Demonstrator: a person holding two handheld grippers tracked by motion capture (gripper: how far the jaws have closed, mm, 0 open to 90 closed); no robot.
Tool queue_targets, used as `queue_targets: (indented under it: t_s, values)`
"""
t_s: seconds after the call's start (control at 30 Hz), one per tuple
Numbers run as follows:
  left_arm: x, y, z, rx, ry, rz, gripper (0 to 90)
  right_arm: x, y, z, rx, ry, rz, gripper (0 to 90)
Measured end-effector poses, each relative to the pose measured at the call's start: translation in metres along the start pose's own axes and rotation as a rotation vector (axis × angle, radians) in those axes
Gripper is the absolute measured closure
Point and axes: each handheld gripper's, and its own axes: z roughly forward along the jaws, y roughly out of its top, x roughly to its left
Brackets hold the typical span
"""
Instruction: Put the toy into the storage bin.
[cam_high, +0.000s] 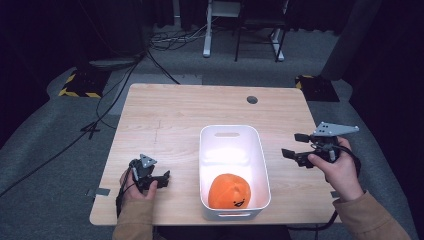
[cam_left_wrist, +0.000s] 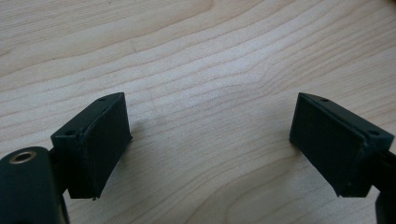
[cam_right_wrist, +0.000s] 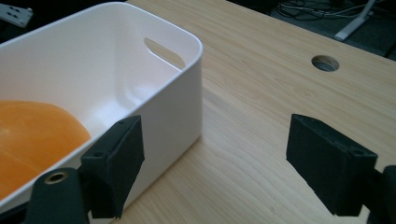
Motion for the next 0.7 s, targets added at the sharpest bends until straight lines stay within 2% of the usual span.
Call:
queue_targets:
  t_s: [0.4,0.47,0.7]
  values:
    - [0.001,0.001,0.001,0.000,-0.009,0.001,12.0,-0.029,-0.033,0.005,0.025,-0.054,0.056,17.2]
    - [0.000,0.001,0.001,-0.001,-0.012,-0.001,11.9,-0.034,-0.040,0.007,0.034,-0.060,0.054,17.1]
    - [0.001,0.001,0.001,0.002,-0.013,-0.001,11.6,-0.045,-0.061,0.015,0.048,-0.082,0.092,17.0]
